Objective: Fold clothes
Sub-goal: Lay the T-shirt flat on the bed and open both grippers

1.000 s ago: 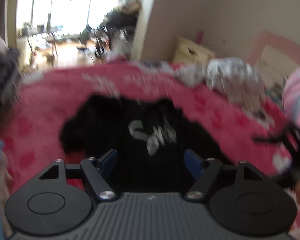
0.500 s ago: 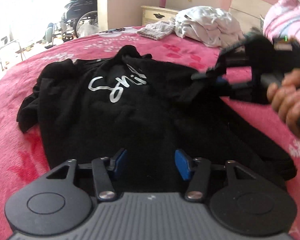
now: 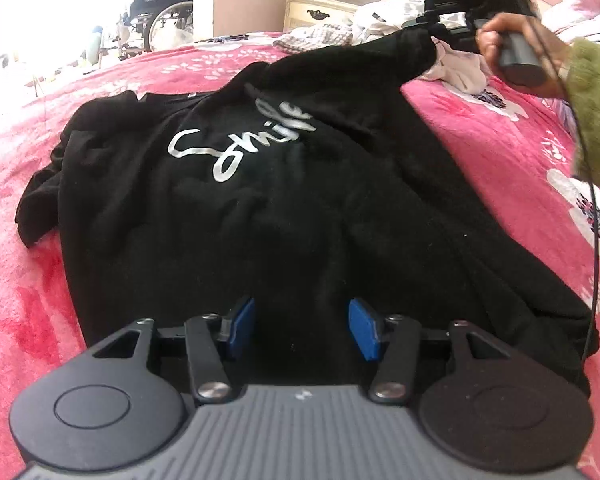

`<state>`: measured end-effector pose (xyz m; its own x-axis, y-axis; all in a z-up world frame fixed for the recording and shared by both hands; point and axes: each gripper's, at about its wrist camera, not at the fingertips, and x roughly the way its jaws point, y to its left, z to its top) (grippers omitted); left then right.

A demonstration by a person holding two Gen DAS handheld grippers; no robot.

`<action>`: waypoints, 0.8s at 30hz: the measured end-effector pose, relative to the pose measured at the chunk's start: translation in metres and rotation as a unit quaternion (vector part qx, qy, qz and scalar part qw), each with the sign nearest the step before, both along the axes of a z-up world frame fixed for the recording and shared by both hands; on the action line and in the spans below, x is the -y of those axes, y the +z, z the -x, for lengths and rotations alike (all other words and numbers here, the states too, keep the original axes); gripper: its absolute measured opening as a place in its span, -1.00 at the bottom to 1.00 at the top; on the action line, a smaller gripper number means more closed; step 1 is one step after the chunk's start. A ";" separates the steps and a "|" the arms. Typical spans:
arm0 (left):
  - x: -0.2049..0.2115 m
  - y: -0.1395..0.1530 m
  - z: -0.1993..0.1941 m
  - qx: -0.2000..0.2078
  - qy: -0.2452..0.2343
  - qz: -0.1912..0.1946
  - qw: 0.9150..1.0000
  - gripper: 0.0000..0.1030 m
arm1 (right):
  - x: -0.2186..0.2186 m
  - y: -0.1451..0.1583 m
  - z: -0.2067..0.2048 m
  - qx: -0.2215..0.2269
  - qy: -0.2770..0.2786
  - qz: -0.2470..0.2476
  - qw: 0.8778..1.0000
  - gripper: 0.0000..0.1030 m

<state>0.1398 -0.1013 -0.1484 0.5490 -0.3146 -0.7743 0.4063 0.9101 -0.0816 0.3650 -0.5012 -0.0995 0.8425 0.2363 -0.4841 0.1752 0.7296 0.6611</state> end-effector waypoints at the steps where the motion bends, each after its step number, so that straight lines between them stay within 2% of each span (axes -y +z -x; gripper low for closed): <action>1: 0.000 0.000 0.000 -0.001 0.000 -0.001 1.000 0.03 | 0.001 -0.003 -0.009 0.000 -0.009 0.014 1.000 -0.93; 5: -0.001 -0.001 -0.003 -0.004 -0.001 -0.001 1.000 0.03 | 0.012 -0.030 -0.035 -0.016 -0.049 0.047 0.998 -0.93; 8: -0.003 -0.001 -0.006 -0.006 0.003 0.003 1.000 0.05 | 0.020 -0.063 -0.043 -0.076 -0.050 0.036 0.995 -0.86; 11: -0.007 0.004 -0.006 -0.006 0.013 0.015 1.000 0.09 | 0.025 -0.086 -0.034 -0.139 -0.055 0.012 0.989 -0.65; 12: -0.010 0.006 -0.006 -0.005 0.018 0.021 1.000 0.11 | 0.028 -0.085 -0.025 -0.138 -0.054 0.001 0.989 -0.48; 13: -0.013 0.009 -0.006 -0.003 0.023 0.029 0.999 0.15 | 0.031 -0.082 -0.015 -0.136 -0.053 -0.005 0.989 -0.26; 15: -0.022 0.016 -0.005 0.001 0.035 0.046 0.998 0.18 | 0.032 -0.070 0.009 -0.137 -0.052 0.003 0.989 -0.07; 19: -0.047 0.028 -0.001 0.016 0.081 0.073 0.994 0.22 | 0.014 -0.025 0.060 -0.104 -0.013 0.032 0.994 -0.07; 22: -0.066 0.031 0.006 0.019 0.116 0.085 0.989 0.22 | -0.030 0.014 0.079 -0.068 0.063 0.066 0.993 -0.03; 24: -0.078 0.029 0.013 0.016 0.131 0.090 0.987 0.23 | -0.087 0.036 0.078 -0.042 0.152 0.108 0.981 0.03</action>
<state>0.1270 -0.0235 -0.1193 0.6531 -0.2895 -0.6998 0.1648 0.9562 -0.2418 0.2875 -0.4144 -0.0637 0.7037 0.3548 -0.6156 -0.0255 0.8784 0.4772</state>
